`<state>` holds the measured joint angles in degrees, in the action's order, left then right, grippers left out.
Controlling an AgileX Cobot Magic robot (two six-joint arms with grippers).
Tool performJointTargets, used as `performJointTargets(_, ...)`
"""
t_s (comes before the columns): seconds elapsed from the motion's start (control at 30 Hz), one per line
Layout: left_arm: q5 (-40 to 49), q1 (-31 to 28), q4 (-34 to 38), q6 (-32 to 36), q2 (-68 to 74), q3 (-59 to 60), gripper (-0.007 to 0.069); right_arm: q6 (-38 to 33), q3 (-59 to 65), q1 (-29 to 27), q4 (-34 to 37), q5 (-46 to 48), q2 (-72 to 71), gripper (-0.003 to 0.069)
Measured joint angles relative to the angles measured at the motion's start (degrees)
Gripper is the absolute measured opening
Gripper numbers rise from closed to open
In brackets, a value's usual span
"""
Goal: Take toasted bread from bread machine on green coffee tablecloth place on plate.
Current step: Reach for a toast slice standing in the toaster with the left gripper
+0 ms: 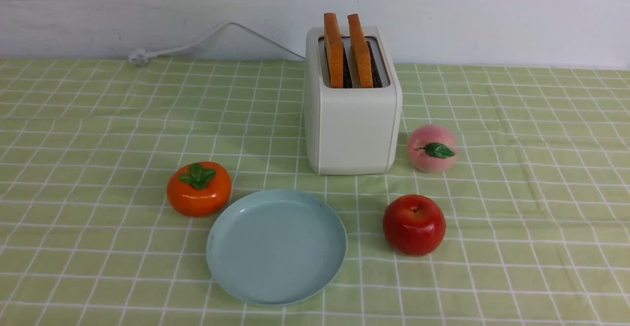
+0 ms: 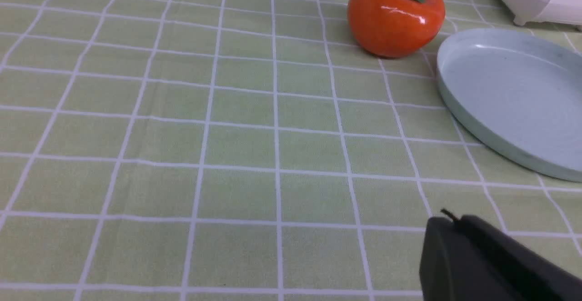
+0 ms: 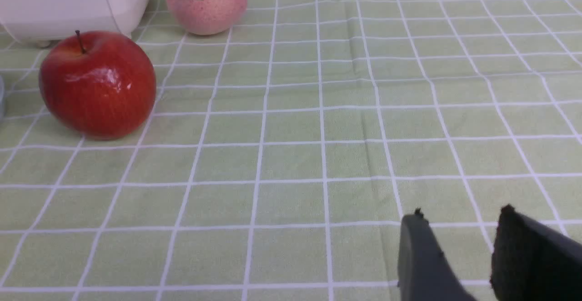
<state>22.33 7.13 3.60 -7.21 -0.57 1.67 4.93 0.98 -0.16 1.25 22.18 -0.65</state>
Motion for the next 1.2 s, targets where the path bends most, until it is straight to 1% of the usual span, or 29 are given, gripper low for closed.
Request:
performJointTargets(0.77,0.0,0.0,0.0,0.0,0.0,0.0,0.0000,0.0,0.0,0.0,0.0,0.0,0.0,0.0240)
performJointTargets(0.87,-0.7,0.0,-0.6,0.0,0.0,0.0,0.0002,0.0,0.0,0.0,0.0,0.0,0.0,0.0240)
performJointTargets(1.03,-4.8,0.0,-1.4,0.0,0.0,0.0,0.0005,0.0,0.0,0.0,0.0,0.0,0.0,0.0240)
performJointTargets(1.2,-6.0,0.0,0.4,0.0,0.0,0.0,0.0006,0.0,0.0,0.0,0.0,0.0,0.0,0.0240)
